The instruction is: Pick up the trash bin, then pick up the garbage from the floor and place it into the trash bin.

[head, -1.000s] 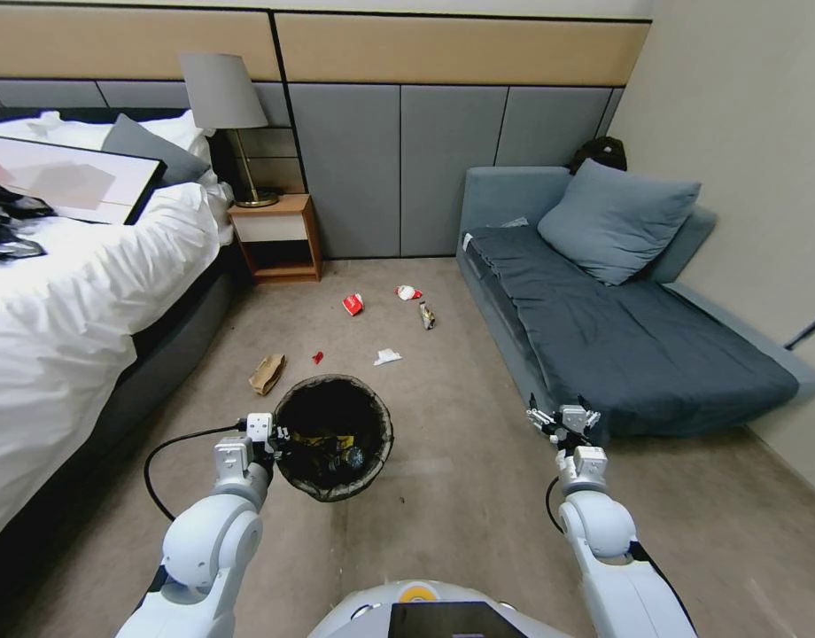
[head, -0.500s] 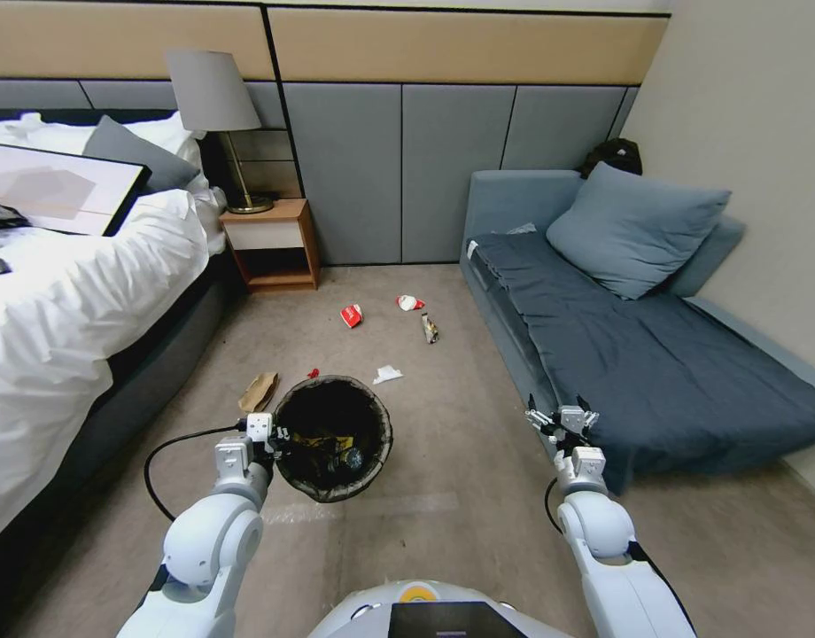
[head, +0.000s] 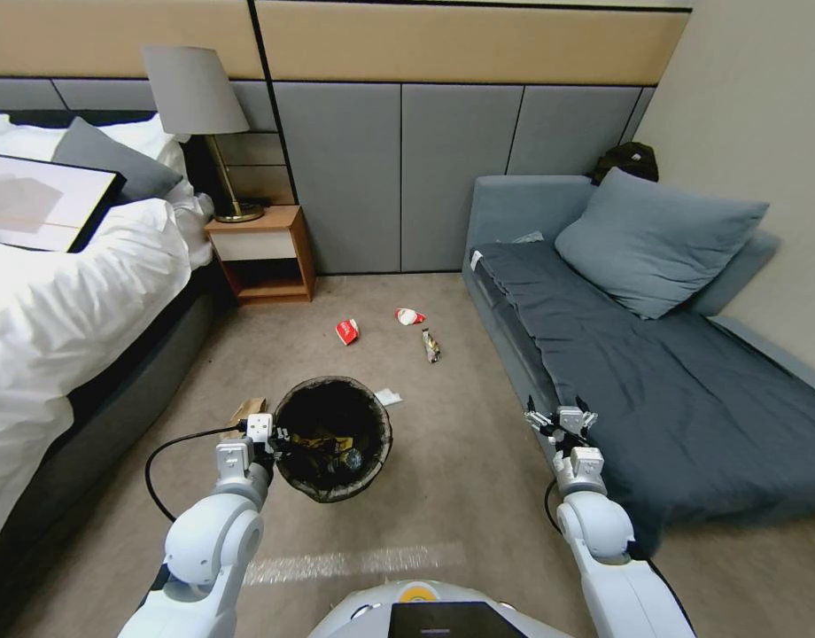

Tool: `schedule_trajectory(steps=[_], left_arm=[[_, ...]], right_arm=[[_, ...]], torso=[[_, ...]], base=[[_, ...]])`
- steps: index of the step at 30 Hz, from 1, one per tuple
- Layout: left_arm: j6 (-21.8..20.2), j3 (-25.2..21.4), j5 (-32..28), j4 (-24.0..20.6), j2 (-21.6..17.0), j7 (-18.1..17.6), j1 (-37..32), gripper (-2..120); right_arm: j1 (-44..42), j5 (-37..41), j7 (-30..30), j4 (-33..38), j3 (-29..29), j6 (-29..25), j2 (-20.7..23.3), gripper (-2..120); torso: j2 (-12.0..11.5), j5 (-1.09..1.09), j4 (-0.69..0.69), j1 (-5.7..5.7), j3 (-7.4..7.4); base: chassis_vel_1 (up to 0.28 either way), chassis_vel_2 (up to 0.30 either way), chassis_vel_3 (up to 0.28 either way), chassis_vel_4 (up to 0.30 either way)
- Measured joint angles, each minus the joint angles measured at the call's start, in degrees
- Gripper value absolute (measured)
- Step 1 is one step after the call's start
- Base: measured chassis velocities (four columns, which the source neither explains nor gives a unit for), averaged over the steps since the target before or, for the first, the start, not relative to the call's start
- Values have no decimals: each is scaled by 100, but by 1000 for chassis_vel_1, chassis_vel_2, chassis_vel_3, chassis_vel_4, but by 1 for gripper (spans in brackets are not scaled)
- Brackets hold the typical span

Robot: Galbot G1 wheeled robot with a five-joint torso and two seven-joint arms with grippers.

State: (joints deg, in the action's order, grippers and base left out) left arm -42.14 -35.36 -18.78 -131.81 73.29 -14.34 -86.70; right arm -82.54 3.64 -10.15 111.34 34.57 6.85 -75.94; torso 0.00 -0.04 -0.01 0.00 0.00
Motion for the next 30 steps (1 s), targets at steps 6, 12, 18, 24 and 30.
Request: schedule_trajectory(steps=[6, 12, 18, 24, 30], left_arm=[[0, 4, 36, 10, 0, -1, 0, 0], [0, 0, 36, 9, -12, 0, 0, 0], [0, -7, 32, -14, -27, 12, -16, 0], [0, 6, 32, -34, -27, 16, -18, 0], [0, 6, 34, -37, -40, 17, -30, 0]], right_arm=[[7, 0, 6, -7, 8, 5, 11, 100], [18, 0, 1, -7, 13, 13, 18, 100], [10, 0, -8, -2, 15, 10, 18, 100], [-7, 1, -12, 26, 27, 8, 37, 100], [-2, 4, -23, 37, 28, 18, 44, 100]], torso=[[0, 3, 0, 0, 0], [0, 2, 1, 0, 0], [0, 8, 3, 0, 0], [0, 7, -1, 0, 0], [0, 6, 3, 0, 0]], base=[[-201, 195, 201, -202], [-187, 195, 194, -186], [-186, 187, 173, -184], [-189, 178, 179, -187], [-189, 203, 190, -191]])
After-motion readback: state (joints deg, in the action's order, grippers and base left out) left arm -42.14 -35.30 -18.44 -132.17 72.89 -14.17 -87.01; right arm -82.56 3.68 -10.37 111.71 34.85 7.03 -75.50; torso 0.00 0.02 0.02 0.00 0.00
